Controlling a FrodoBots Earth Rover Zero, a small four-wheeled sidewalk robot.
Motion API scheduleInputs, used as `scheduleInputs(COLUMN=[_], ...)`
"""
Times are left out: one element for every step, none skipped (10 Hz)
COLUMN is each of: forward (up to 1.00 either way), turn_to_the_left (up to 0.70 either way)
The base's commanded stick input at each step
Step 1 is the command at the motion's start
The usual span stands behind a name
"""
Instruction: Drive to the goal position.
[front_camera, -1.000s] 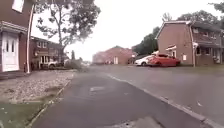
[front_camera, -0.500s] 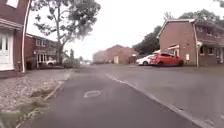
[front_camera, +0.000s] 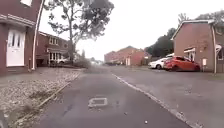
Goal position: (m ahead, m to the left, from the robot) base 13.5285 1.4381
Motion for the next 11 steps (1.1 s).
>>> scheduleInputs(forward=[1.0,1.0,1.0,1.0,1.0,1.0,1.0,1.0,1.0,1.0,1.0], turn_to_the_left=[0.0,0.0,0.0,0.0,0.0,0.0,0.0,0.0,0.0,0.0,0.0])
